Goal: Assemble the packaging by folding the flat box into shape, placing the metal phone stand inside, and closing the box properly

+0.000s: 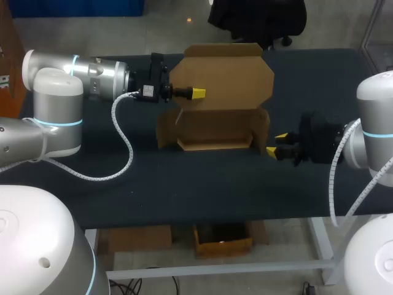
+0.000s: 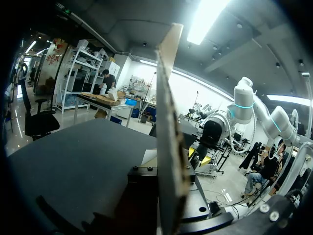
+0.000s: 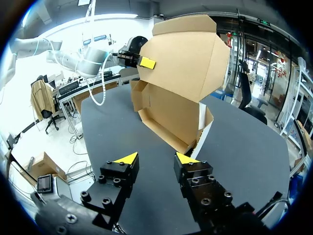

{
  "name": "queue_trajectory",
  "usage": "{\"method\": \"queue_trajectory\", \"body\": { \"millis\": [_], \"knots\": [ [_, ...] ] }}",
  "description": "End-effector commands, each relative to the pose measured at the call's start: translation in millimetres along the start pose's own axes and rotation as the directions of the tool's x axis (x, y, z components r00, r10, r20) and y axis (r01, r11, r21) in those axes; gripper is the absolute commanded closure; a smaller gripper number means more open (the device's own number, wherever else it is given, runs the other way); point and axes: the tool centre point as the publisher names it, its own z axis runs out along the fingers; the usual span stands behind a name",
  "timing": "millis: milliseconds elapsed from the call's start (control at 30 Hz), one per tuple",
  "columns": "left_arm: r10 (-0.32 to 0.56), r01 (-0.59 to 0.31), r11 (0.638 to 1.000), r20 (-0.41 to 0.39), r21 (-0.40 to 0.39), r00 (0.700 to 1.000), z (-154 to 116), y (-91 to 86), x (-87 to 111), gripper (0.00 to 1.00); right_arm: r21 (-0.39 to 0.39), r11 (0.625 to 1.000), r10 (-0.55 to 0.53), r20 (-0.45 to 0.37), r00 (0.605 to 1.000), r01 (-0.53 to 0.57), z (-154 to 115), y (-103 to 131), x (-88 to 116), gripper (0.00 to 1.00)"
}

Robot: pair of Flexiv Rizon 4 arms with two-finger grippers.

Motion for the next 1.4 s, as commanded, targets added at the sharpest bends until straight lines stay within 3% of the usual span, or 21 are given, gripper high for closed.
{"method": "queue_trajectory", "body": {
  "millis": [33, 533, 1400],
  "knots": [
    [0.000, 0.000, 1.000, 0.000, 0.001, 1.000, 1.3, 1.6, -0.8, 1.00, -0.032, 0.999, 0.013, 0.023, 1.000, -0.012, -9.5, -6.5, 6.1, 0.55],
    [0.001, -0.001, 1.000, 0.002, 0.001, 1.000, 1.1, 2.7, 1.2, 1.00, -0.080, 0.995, 0.063, 0.089, 0.994, -0.056, -35.5, -18.1, 4.1, 0.56],
    [0.074, -0.074, 0.997, -0.014, 0.004, 0.997, 0.3, 14.2, 11.0, 1.00, -0.104, 0.993, 0.066, 0.116, 0.991, -0.054, -53.0, -15.7, 3.5, 0.56]
  ]
}}
